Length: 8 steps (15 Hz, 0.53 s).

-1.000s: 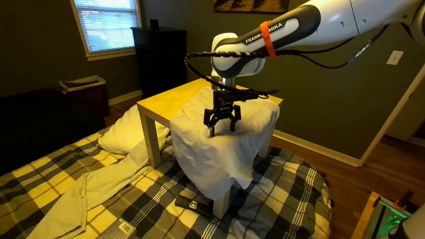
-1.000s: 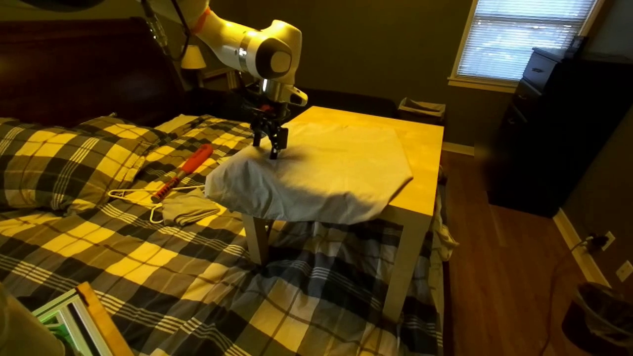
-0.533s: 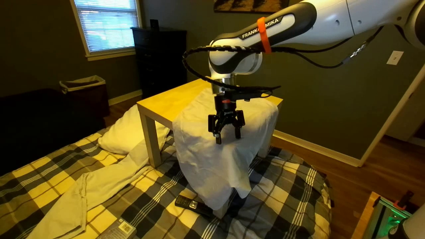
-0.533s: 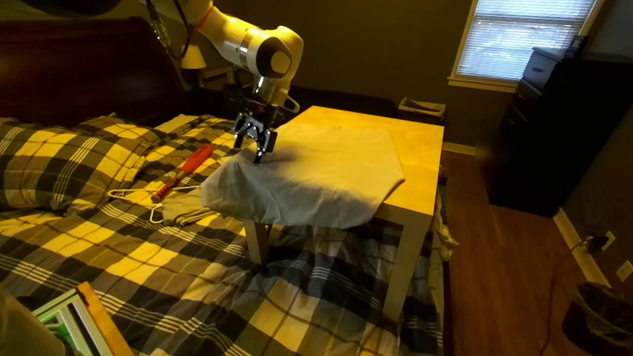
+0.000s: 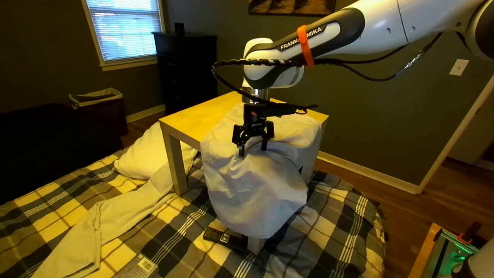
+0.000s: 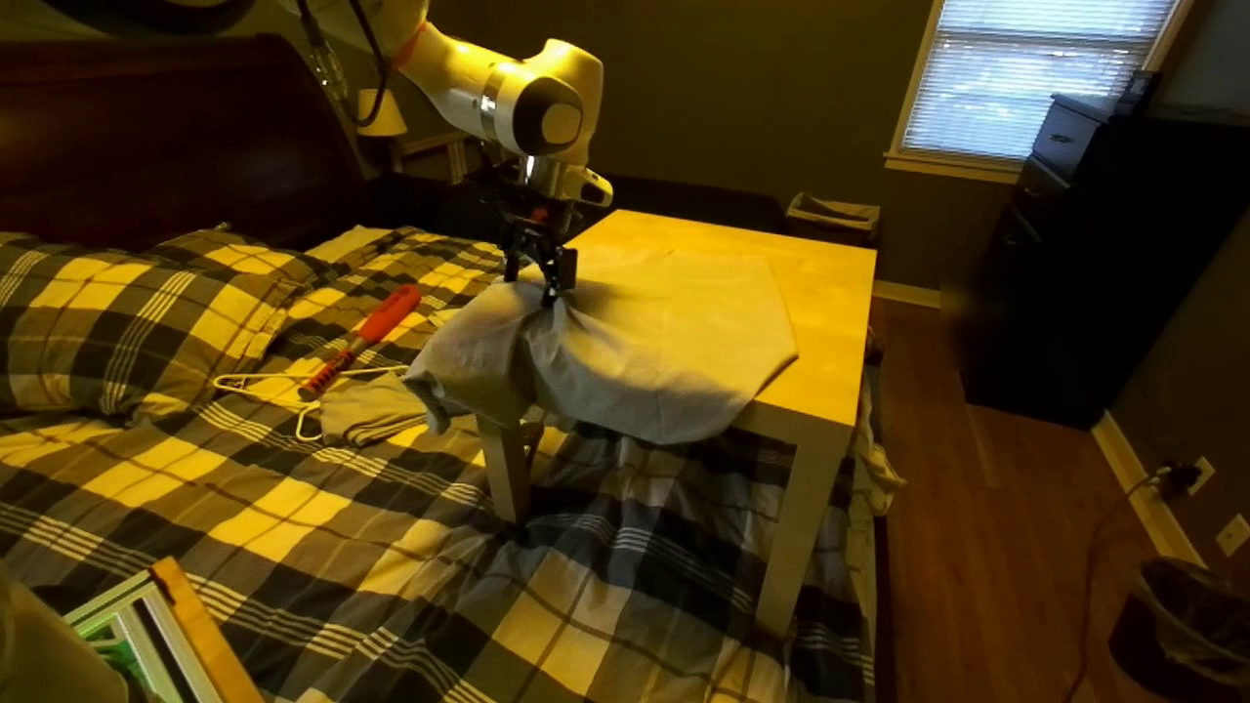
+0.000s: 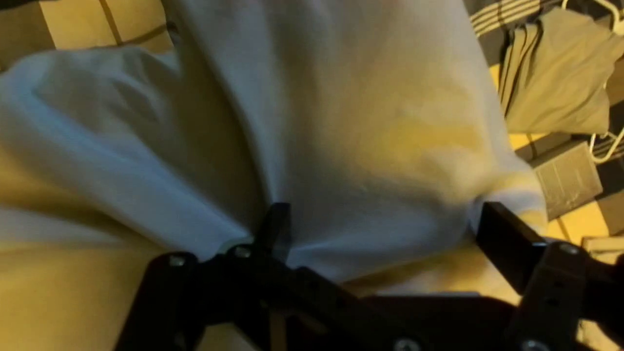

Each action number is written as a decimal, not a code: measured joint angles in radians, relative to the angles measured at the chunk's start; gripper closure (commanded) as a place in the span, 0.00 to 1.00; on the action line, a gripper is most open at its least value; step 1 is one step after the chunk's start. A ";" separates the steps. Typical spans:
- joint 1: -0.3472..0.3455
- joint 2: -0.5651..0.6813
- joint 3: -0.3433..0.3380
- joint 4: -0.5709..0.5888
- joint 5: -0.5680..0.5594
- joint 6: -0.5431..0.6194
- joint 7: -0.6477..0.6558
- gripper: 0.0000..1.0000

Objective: Spread the white pillow case across the table

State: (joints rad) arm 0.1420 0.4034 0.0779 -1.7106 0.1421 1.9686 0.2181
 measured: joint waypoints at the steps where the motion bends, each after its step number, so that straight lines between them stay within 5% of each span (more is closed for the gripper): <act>1: 0.002 0.006 -0.005 0.000 -0.008 0.043 0.032 0.00; 8: 0.050 0.043 -0.070 0.006 -0.105 0.188 0.366 0.00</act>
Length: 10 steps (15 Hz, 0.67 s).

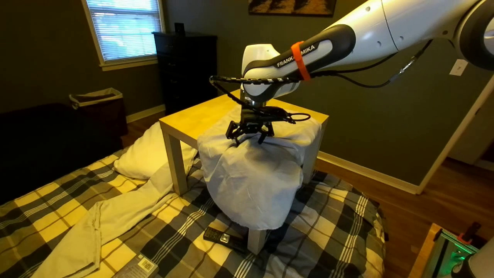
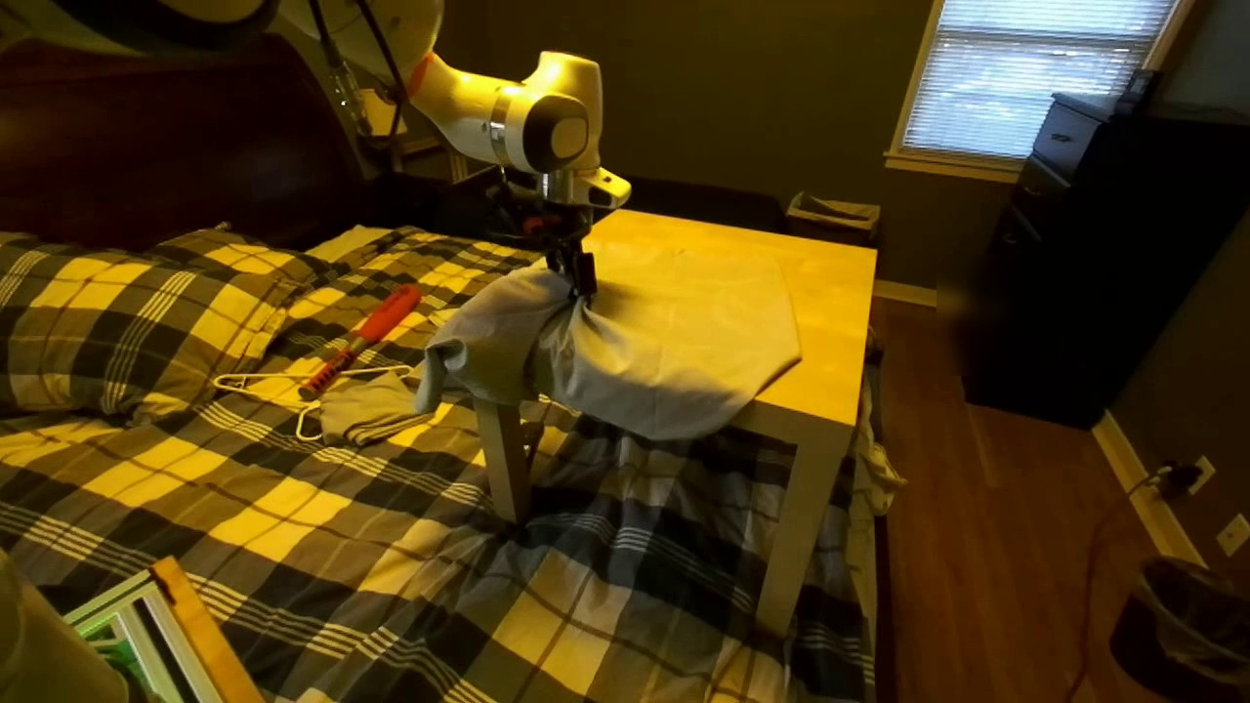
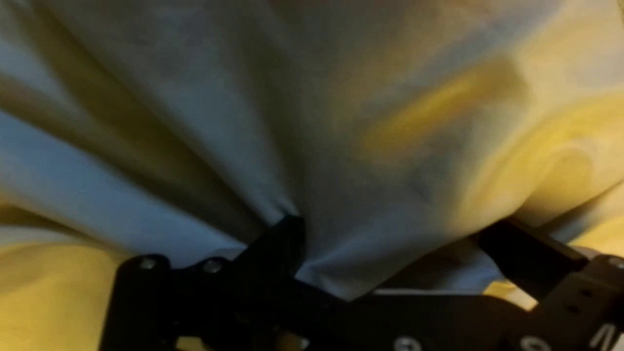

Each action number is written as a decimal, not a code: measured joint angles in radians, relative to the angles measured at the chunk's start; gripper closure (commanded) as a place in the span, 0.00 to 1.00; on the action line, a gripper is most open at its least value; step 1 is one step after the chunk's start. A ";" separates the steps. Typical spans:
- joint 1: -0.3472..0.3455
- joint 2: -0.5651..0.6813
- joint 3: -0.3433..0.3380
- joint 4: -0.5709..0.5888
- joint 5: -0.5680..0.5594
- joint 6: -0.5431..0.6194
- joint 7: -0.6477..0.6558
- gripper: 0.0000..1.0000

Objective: Spread the white pillow case across the table

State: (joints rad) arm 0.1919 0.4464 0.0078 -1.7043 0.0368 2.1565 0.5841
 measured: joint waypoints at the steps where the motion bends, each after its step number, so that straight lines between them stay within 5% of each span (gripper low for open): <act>1: 0.001 0.002 -0.005 0.001 0.000 0.013 0.039 0.00; 5: 0.001 0.012 -0.028 0.007 -0.001 0.103 0.163 0.00; 10: 0.005 0.073 -0.051 0.100 -0.033 0.081 0.252 0.00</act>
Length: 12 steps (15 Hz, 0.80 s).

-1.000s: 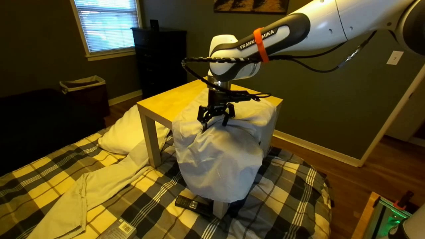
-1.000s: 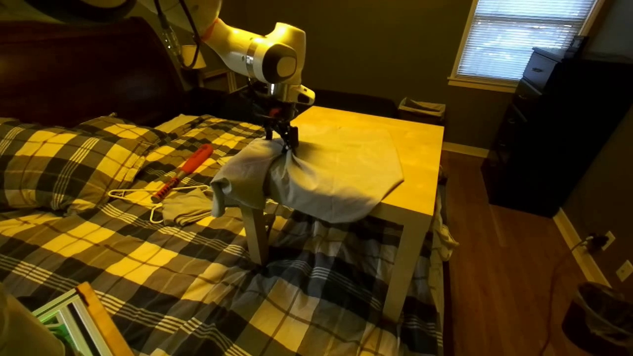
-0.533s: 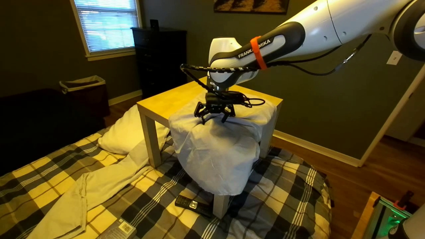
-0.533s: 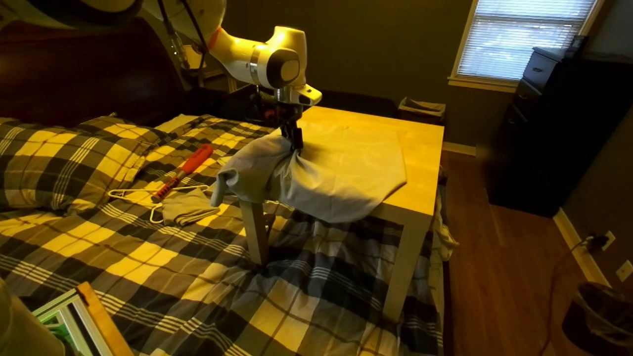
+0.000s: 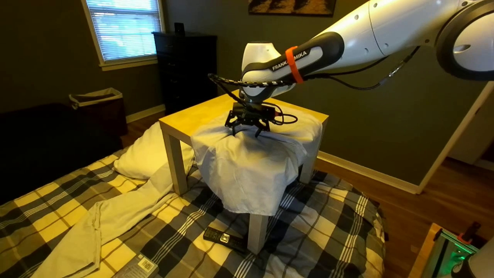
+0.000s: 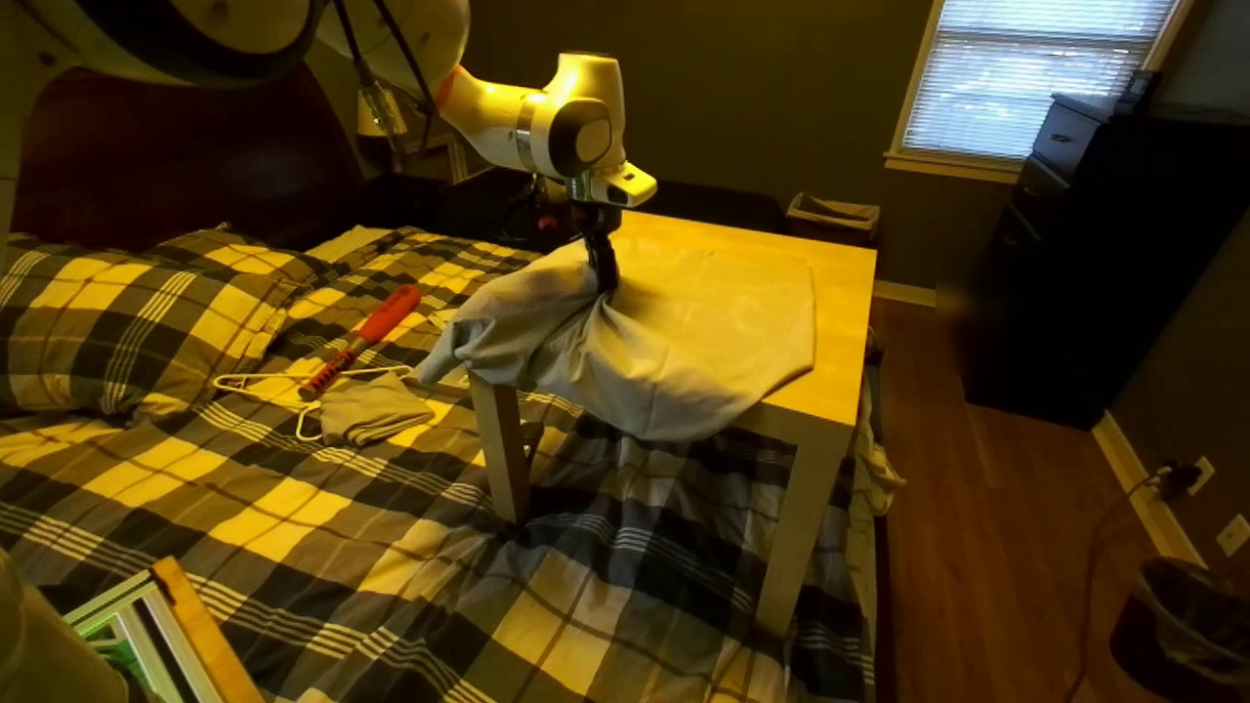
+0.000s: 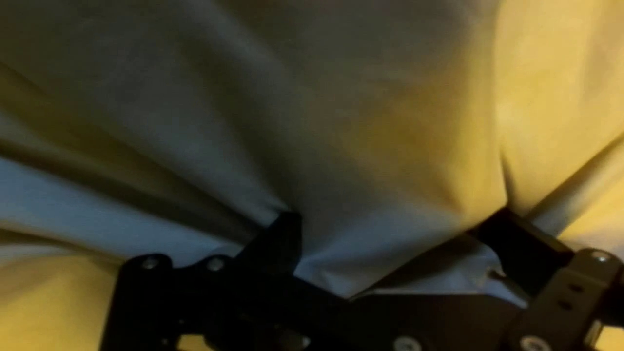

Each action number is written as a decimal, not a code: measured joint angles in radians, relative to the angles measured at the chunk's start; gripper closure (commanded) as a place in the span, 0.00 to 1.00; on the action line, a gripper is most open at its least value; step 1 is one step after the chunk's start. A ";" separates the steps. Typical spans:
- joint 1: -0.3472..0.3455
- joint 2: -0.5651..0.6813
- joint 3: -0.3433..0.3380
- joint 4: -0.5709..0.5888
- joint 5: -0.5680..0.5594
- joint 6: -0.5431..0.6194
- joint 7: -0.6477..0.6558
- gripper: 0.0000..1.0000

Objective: Spread the white pillow case across the table

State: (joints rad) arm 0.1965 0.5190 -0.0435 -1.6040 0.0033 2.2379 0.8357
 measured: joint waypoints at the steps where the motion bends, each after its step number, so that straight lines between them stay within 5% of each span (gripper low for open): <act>1: 0.005 0.018 -0.006 0.031 -0.018 -0.024 0.020 0.00; 12: 0.024 0.300 -0.029 0.545 -0.067 -0.426 0.146 0.00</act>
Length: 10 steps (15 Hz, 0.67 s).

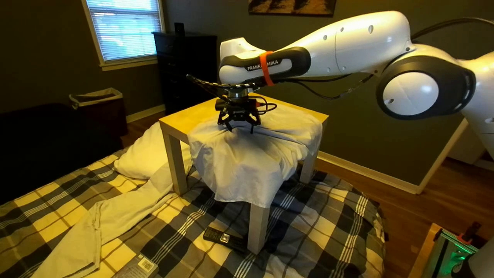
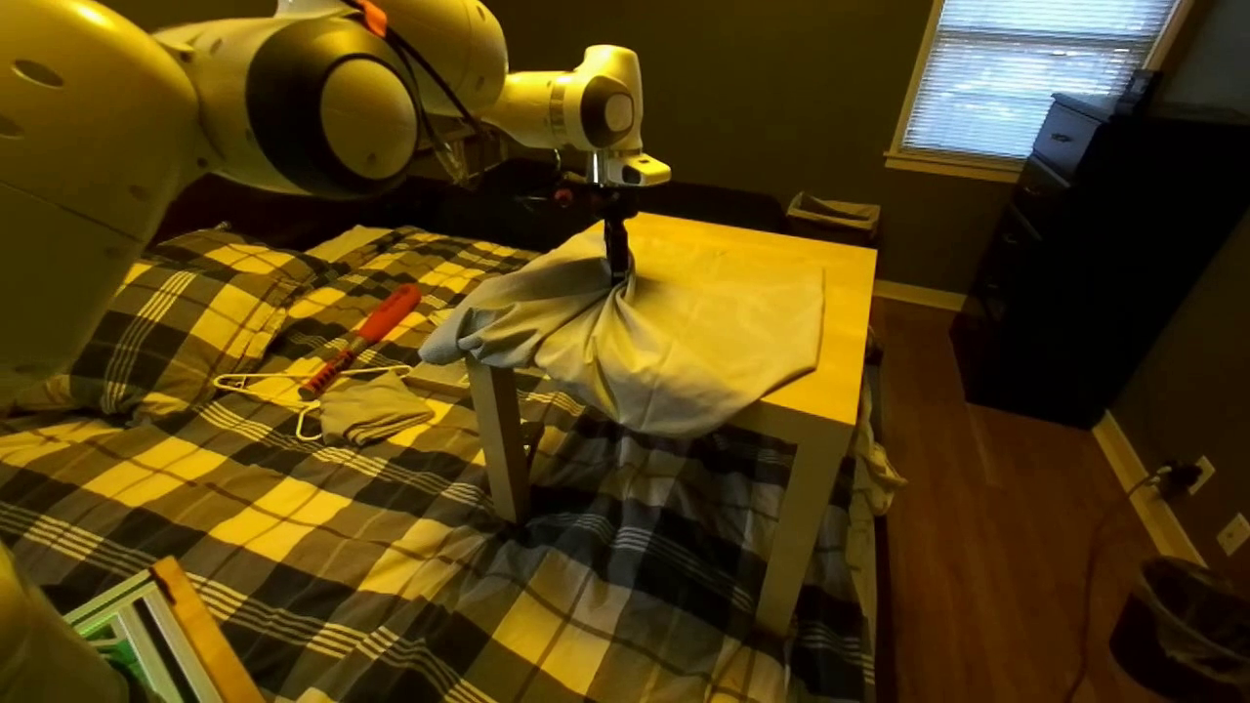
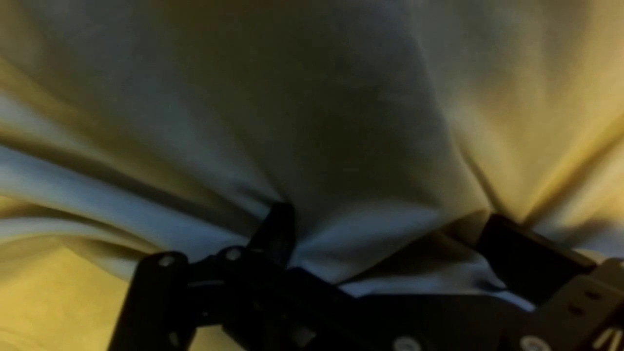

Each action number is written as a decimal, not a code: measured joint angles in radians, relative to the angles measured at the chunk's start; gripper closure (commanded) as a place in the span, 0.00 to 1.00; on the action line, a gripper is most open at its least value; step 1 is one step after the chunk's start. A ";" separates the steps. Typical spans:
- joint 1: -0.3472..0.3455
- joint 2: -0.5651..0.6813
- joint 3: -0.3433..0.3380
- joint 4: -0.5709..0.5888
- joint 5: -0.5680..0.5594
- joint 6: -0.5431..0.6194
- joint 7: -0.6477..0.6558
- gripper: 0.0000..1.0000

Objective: Spread the white pillow case across the table

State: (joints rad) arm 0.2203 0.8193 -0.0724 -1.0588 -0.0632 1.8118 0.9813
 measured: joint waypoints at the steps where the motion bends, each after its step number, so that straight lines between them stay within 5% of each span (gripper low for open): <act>1: -0.001 0.026 -0.002 0.045 0.000 -0.029 0.007 0.00; 10: -0.050 0.183 -0.038 0.317 0.011 -0.072 0.211 0.00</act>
State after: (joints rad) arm 0.1699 1.0022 -0.1108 -0.7417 -0.0525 1.7397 1.1919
